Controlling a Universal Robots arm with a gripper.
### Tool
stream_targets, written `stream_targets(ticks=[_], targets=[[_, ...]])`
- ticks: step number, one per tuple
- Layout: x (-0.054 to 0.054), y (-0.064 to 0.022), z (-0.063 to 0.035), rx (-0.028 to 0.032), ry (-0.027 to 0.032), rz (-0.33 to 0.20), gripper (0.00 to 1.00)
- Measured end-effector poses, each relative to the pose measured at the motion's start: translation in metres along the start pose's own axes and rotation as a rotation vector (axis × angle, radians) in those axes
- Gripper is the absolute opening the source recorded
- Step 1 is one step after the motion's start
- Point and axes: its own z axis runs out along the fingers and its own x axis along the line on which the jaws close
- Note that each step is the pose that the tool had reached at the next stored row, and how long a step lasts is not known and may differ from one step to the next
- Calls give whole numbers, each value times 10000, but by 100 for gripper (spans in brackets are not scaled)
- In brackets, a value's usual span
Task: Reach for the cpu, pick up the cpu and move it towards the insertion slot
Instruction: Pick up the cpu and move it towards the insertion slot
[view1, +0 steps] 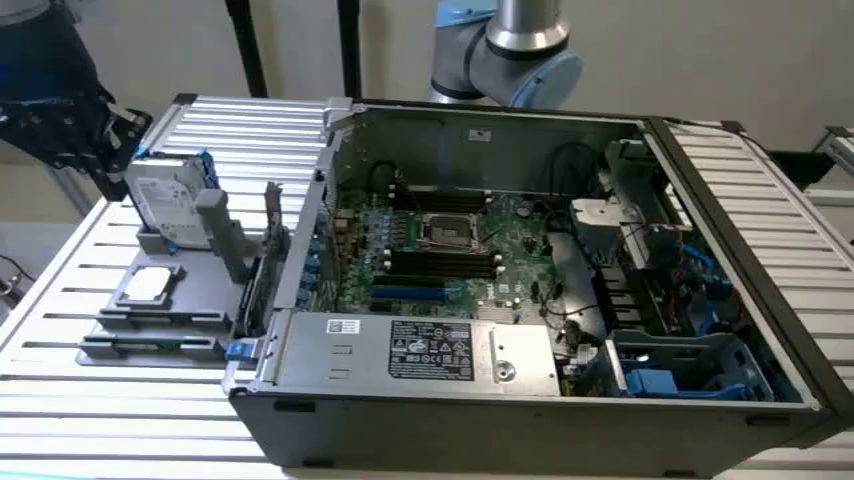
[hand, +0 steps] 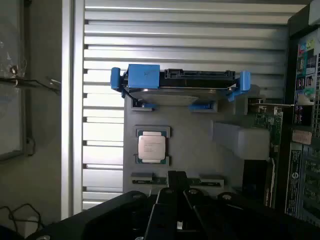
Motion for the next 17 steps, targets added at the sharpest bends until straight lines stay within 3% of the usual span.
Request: stream_targets(ticks=[13, 17], targets=[[4, 1, -1, 1, 3, -1, 11], [64, 54, 8, 1, 2, 0, 11]])
